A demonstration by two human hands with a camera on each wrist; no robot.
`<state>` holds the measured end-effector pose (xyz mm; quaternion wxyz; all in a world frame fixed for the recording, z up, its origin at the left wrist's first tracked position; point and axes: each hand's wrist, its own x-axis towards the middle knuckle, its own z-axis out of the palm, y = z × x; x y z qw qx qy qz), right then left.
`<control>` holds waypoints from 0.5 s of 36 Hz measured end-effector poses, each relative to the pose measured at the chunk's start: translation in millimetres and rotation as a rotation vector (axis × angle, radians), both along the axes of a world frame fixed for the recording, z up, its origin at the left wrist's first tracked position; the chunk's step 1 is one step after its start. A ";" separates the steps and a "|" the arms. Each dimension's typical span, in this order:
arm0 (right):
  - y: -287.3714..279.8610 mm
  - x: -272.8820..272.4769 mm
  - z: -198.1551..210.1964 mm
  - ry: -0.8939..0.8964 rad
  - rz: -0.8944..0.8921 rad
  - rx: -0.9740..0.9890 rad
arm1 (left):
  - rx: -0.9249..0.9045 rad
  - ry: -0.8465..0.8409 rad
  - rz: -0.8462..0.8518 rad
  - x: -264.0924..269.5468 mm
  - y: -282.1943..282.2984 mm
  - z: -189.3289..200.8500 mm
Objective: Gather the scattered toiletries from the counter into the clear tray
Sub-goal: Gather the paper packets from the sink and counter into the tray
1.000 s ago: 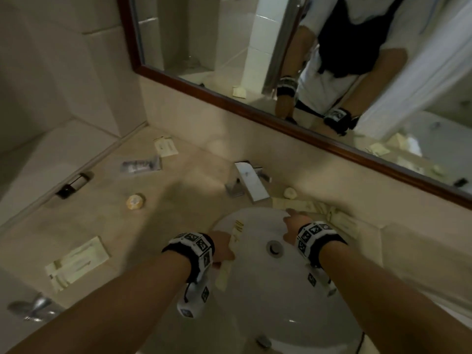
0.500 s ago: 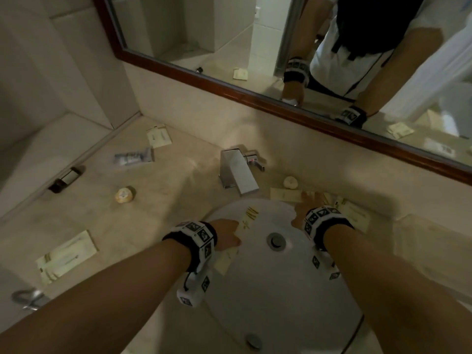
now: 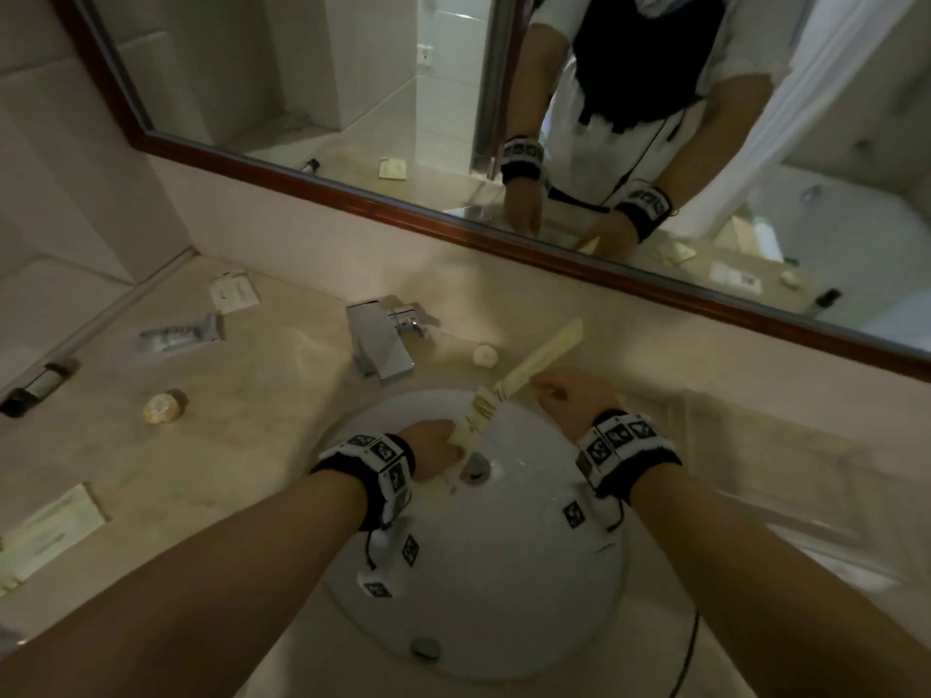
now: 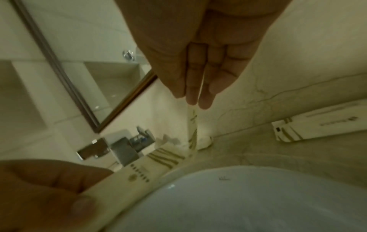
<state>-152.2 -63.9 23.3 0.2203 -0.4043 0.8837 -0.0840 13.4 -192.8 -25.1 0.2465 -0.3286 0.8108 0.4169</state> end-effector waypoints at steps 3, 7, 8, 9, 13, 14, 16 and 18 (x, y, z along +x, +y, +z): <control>21.3 5.7 13.0 0.043 0.056 0.053 | 0.018 0.043 0.073 -11.9 14.4 3.3; 44.8 -0.7 -2.7 -0.005 -0.016 0.104 | 0.081 0.077 0.181 -23.3 32.2 -0.5; 49.2 -2.9 -8.9 -0.027 -0.036 0.112 | 0.126 0.087 0.230 -25.5 37.2 -1.2; 52.0 -3.4 -12.6 -0.049 -0.051 0.124 | 0.160 0.086 0.270 -27.0 41.8 -0.6; 45.4 0.8 -27.6 -0.078 -0.017 0.241 | 0.138 0.071 0.328 -30.7 48.2 -8.2; 42.1 1.9 -31.9 -0.067 -0.010 0.264 | 0.127 0.063 0.336 -30.3 48.4 -10.1; 37.7 3.2 -45.9 -0.070 -0.001 0.285 | 0.119 0.040 0.343 -27.6 47.4 -15.2; 35.6 5.8 -65.4 -0.111 0.033 0.317 | 0.123 0.019 0.330 -21.6 46.6 -22.8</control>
